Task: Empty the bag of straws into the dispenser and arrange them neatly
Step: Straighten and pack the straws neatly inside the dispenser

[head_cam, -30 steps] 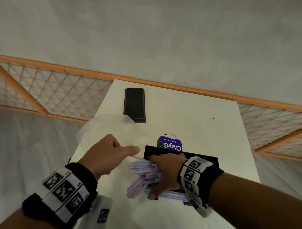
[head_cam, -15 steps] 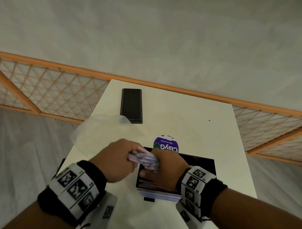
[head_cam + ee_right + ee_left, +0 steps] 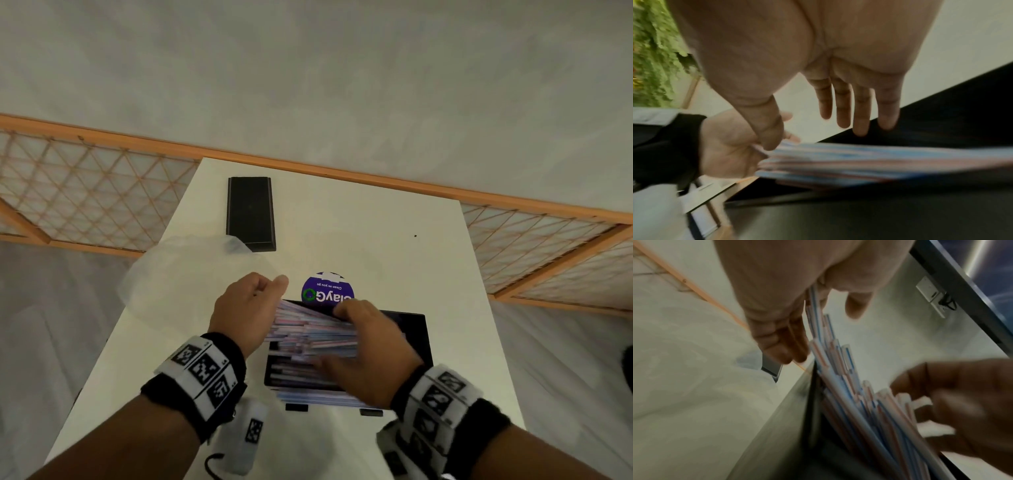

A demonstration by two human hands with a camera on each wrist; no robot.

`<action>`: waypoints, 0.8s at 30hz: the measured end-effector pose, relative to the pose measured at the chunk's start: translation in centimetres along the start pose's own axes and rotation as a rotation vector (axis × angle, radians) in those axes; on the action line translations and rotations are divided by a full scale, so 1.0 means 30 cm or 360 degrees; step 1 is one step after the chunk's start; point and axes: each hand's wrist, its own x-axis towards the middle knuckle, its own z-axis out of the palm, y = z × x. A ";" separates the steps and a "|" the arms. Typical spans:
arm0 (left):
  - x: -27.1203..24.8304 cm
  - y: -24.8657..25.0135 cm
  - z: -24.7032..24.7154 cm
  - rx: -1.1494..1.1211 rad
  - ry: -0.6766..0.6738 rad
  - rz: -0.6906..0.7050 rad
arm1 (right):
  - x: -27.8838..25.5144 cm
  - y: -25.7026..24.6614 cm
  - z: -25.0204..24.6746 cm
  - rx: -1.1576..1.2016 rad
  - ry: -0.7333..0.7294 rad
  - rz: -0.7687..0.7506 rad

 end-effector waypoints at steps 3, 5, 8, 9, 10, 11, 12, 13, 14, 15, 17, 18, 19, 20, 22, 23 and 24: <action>-0.003 -0.004 0.005 0.0309 -0.0008 0.0109 | 0.000 0.101 -0.023 -0.0151 -0.0146 0.0208; -0.002 -0.006 0.008 0.0446 -0.0001 0.0219 | 0.001 0.125 0.002 -0.0221 -0.0263 0.0245; 0.004 -0.020 -0.001 0.0420 0.0002 0.0246 | 0.007 0.114 0.062 -0.0387 -0.0333 0.0241; 0.004 -0.028 -0.005 0.0358 -0.0021 0.0248 | 0.012 0.106 0.073 -0.0421 -0.0309 0.0225; 0.003 -0.034 -0.009 0.0297 -0.0045 0.0266 | 0.019 0.099 0.079 -0.0422 -0.0280 0.0217; -0.001 -0.041 -0.013 0.0266 -0.0072 0.0300 | 0.023 0.093 0.084 -0.0404 -0.0256 0.0219; -0.007 -0.045 -0.016 0.0270 -0.0101 0.0343 | 0.026 0.087 0.090 -0.0380 -0.0234 0.0229; -0.013 -0.047 -0.018 0.0282 -0.0132 0.0385 | 0.029 0.084 0.096 -0.0354 -0.0219 0.0241; -0.017 -0.048 -0.018 0.0279 -0.0157 0.0420 | 0.030 0.080 0.102 -0.0326 -0.0207 0.0251; -0.020 -0.046 -0.019 0.0261 -0.0179 0.0447 | 0.031 0.078 0.106 -0.0307 -0.0195 0.0260; -0.024 -0.036 -0.019 0.0217 -0.0204 0.0495 | 0.027 0.072 0.107 -0.0321 -0.0147 0.0254; -0.023 -0.027 -0.021 0.0175 -0.0201 0.0525 | 0.022 0.068 0.106 -0.0346 -0.0102 0.0233; -0.021 -0.017 -0.022 0.0120 -0.0188 0.0546 | 0.017 0.062 0.103 -0.0377 -0.0046 0.0202; -0.019 -0.007 -0.023 0.0067 -0.0165 0.0555 | 0.013 0.054 0.103 -0.0397 0.0013 0.0172; -0.005 0.006 -0.012 0.0021 -0.0100 0.0544 | 0.008 0.033 0.100 -0.0384 0.0114 0.0140; 0.003 0.007 0.000 0.0074 -0.0064 0.0517 | 0.008 0.024 0.099 -0.0371 0.0123 0.0140; 0.008 0.006 0.014 0.0191 -0.0045 0.0470 | 0.010 0.019 0.096 -0.0367 0.0090 0.0145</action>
